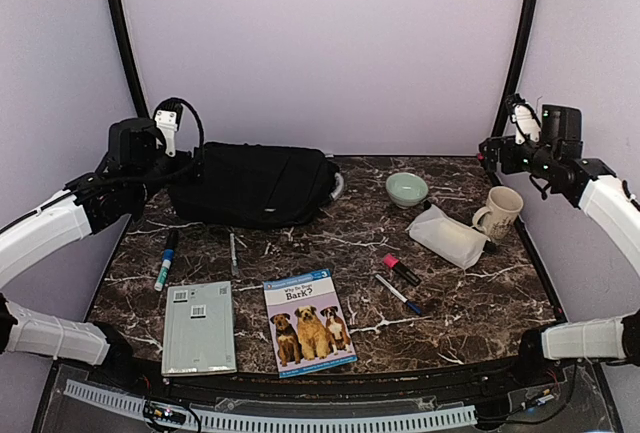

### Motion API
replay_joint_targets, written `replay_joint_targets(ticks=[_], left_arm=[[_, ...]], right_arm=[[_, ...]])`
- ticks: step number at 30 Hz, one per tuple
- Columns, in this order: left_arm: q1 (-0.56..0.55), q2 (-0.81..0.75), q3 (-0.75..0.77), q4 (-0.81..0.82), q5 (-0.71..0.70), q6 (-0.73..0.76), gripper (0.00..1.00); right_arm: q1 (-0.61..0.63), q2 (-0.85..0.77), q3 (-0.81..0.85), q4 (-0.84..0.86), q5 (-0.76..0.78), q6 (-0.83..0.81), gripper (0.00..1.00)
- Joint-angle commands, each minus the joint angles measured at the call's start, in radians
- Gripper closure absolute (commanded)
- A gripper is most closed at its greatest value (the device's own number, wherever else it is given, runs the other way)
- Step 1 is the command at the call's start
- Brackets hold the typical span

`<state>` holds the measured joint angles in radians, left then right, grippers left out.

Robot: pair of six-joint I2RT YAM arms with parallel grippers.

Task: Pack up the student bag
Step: Move the book to the corner of the board.

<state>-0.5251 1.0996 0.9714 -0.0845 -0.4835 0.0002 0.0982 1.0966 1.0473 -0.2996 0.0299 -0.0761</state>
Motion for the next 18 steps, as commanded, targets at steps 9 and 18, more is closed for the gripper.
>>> replay_joint_targets(ticks=[9, 18], left_arm=[[0.057, 0.022, -0.020, -0.238, 0.333, -0.235, 0.05], [0.048, 0.018, -0.078, -0.406, 0.573, -0.388, 0.10]], right_arm=[[-0.073, 0.068, -0.133, 0.059, -0.445, -0.053, 0.02], [-0.043, 0.162, -0.222, 0.113, -0.649, -0.115, 0.12]])
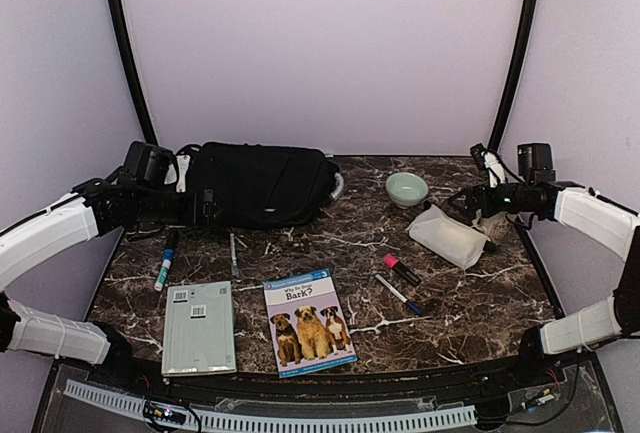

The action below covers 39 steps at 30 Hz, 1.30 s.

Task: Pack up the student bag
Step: Move the book to the corner of the board.

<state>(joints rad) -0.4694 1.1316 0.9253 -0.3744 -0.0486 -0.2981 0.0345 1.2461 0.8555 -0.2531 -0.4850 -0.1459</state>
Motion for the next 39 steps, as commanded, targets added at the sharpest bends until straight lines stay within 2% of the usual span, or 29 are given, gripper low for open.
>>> replay_joint_targets(ticks=[1, 7, 17, 23, 32, 39], left_arm=[[-0.015, -0.015, -0.042, -0.128, 0.163, -0.103, 0.10], [-0.086, 0.004, -0.107, -0.165, 0.259, -0.170, 0.10], [-0.303, 0.127, -0.189, -0.163, 0.329, -0.208, 0.13], [-0.365, 0.244, -0.170, -0.123, 0.409, -0.196, 0.13], [-0.439, 0.402, -0.145, -0.015, 0.431, -0.223, 0.13], [-0.470, 0.479, -0.111, 0.071, 0.451, -0.248, 0.17]], right_arm=[[0.026, 0.016, -0.035, 0.064, -0.146, -0.055, 0.12], [0.050, 0.032, -0.051, 0.058, -0.210, -0.104, 0.13], [0.111, 0.080, -0.026, 0.002, -0.218, -0.219, 0.20], [0.135, 0.077, -0.016, -0.015, -0.203, -0.248, 0.22], [0.136, 0.061, -0.015, -0.020, -0.195, -0.256, 0.23], [0.136, 0.052, -0.019, -0.024, -0.186, -0.264, 0.24]])
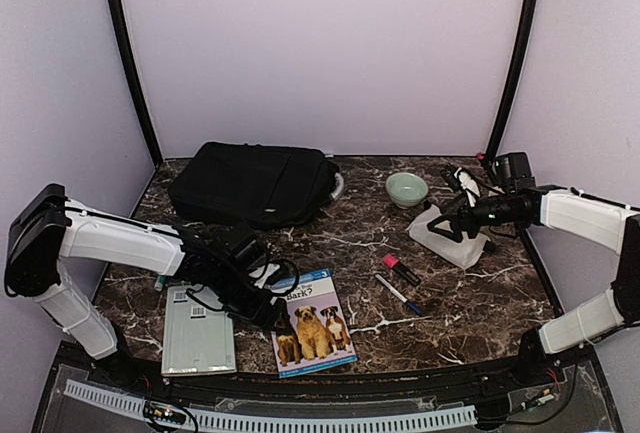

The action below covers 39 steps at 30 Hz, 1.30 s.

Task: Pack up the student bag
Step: Move the book to the corner of the board.

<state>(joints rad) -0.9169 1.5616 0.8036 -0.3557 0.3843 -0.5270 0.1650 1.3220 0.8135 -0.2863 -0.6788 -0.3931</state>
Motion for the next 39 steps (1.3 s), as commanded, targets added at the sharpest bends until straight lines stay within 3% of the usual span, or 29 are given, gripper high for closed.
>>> replay_joint_targets(ticks=[1, 11, 23, 33, 39], left_arm=[[-0.029, 0.059, 0.018, 0.060, 0.020, -0.019, 0.18], [-0.045, 0.211, 0.163, 0.157, 0.045, -0.020, 0.19], [-0.063, 0.356, 0.368, 0.130, 0.069, 0.024, 0.20], [-0.098, 0.192, 0.213, -0.146, -0.002, 0.188, 0.18], [-0.139, 0.157, 0.143, -0.157, -0.028, 0.246, 0.32]], right_arm=[[0.005, -0.024, 0.023, 0.009, 0.011, -0.019, 0.24], [0.005, -0.043, 0.017, 0.016, 0.018, -0.013, 0.25], [0.006, -0.069, 0.006, 0.010, 0.045, -0.023, 0.25], [0.005, -0.057, 0.007, 0.008, 0.039, -0.023, 0.25], [0.005, -0.043, 0.010, 0.010, 0.035, -0.017, 0.25]])
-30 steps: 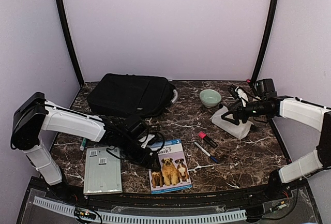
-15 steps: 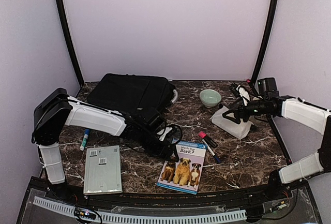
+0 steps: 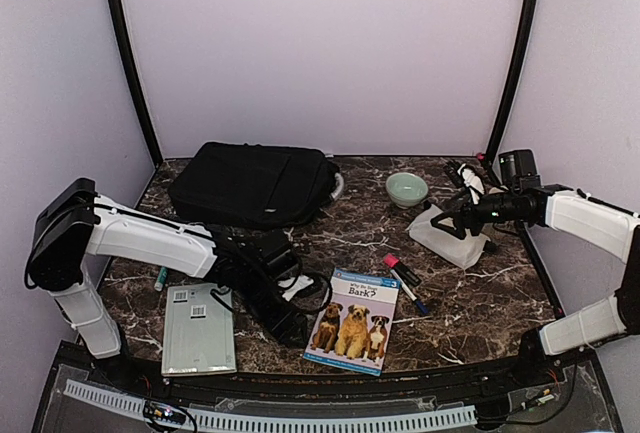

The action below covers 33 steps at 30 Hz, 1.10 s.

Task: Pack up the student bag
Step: Move the book to the corner of the board.

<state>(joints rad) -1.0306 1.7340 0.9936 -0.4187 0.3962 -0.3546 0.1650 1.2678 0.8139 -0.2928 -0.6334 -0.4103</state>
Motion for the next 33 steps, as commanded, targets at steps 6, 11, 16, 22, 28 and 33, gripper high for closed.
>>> replay_joint_targets(ticks=[6, 11, 16, 22, 28, 33], left_arm=[[-0.137, 0.031, -0.007, -0.128, -0.245, 0.211, 0.44], [-0.229, 0.089, 0.029, -0.126, -0.384, 0.280, 0.50], [-0.260, 0.143, 0.075, -0.093, -0.415, 0.315, 0.52], [-0.260, 0.238, 0.175, 0.024, -0.464, 0.351, 0.45], [-0.256, 0.349, 0.293, 0.081, -0.516, 0.399, 0.37], [-0.248, 0.329, 0.268, 0.088, -0.491, 0.422, 0.35]], right_arm=[[0.005, 0.015, 0.009, 0.020, -0.021, 0.006, 0.26], [0.006, 0.015, 0.007, 0.021, -0.015, 0.006, 0.26], [0.007, 0.015, 0.005, 0.024, -0.013, 0.004, 0.25], [0.005, 0.011, 0.004, 0.023, -0.008, 0.003, 0.25], [0.006, -0.001, 0.004, 0.022, -0.008, 0.010, 0.25], [0.005, -0.005, 0.003, 0.023, -0.008, 0.012, 0.25]])
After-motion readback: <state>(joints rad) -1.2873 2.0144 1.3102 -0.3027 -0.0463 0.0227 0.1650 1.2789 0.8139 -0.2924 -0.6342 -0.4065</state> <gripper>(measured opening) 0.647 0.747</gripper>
